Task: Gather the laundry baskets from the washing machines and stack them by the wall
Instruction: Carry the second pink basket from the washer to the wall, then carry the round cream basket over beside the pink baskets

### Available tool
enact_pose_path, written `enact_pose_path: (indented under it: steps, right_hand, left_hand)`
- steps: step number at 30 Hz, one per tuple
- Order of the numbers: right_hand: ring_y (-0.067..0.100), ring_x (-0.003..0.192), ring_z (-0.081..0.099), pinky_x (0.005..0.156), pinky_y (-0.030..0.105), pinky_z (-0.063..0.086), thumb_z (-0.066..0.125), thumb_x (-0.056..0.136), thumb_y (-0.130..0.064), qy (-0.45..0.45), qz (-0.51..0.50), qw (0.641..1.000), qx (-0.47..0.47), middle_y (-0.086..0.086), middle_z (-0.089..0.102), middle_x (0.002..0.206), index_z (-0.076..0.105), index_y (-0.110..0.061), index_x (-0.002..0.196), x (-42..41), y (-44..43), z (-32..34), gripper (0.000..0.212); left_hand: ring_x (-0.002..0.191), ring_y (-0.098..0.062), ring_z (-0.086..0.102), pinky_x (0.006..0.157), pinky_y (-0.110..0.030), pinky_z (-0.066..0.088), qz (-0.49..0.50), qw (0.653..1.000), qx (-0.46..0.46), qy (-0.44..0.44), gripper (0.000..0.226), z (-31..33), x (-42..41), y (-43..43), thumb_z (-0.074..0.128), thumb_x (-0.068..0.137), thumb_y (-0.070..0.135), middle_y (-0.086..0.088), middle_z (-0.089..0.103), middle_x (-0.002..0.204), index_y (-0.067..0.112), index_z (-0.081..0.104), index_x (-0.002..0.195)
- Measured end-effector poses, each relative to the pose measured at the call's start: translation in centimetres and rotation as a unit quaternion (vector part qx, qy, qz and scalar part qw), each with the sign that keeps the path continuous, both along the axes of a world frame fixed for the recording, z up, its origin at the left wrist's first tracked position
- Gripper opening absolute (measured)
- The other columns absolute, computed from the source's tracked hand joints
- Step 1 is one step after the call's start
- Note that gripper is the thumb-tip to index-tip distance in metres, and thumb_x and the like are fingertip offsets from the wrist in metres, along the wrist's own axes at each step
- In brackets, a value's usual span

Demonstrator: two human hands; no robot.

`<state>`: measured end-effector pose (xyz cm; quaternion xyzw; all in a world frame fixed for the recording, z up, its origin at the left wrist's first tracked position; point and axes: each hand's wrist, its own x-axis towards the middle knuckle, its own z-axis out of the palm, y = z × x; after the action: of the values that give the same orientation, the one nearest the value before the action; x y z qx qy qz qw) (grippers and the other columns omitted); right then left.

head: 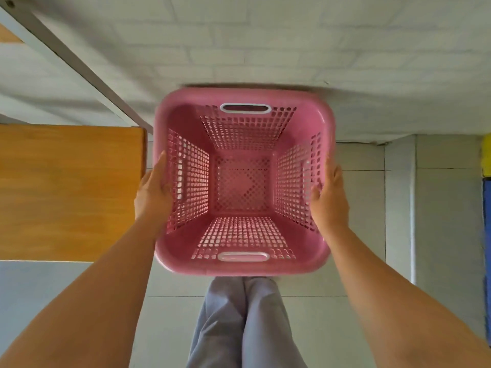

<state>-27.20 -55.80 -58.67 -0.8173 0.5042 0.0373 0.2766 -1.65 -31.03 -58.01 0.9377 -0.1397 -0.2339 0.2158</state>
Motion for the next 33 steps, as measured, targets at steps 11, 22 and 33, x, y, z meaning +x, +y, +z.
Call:
enact_pose_path:
  steps: [11, 22, 33]
  right_hand:
    - [0.036, 0.133, 0.043, 0.103, 0.048, 0.043, 0.038, 0.101, -0.035, 0.166, 0.107, 0.98, -0.005, 0.021, 0.025, 0.156, 0.016, -0.015, 0.155, -2.1, 4.2, 1.9, 0.062]
    - [0.032, 0.142, 0.031, 0.111, 0.045, 0.035, 0.036, 0.101, -0.037, 0.132, 0.125, 0.983, -0.022, 0.017, 0.024, 0.158, 0.016, -0.014, 0.154, -6.4, 6.6, 11.1, 0.061]
    - [0.028, 0.145, 0.028, 0.115, 0.041, 0.028, 0.041, 0.101, -0.033, 0.105, -0.034, 0.994, -0.004, 0.012, 0.025, 0.16, 0.022, -0.014, 0.153, -17.5, 13.6, 18.2, 0.059]
  left_hand:
    - [0.149, -0.029, 0.008, 0.117, -0.053, 0.017, -0.162, 0.966, 0.184, 0.08, 0.061, 1.2, -3.6, 0.8, 0.033, 0.099, 0.044, -0.001, 0.005, 0.163, 0.031, 0.008, 0.154]
    - [0.146, -0.031, 0.021, 0.117, -0.053, 0.021, -0.187, 0.968, 0.166, 0.021, 0.059, 10.2, -9.6, 1.2, 0.032, 0.099, 0.045, -0.007, 0.019, 0.16, 0.022, 0.019, 0.151]
    - [0.146, -0.032, 0.021, 0.118, -0.052, 0.021, -0.305, 0.946, 0.105, -0.02, 0.057, 17.1, -16.0, 3.0, 0.033, 0.099, 0.045, -0.007, 0.018, 0.16, 0.022, 0.024, 0.151]
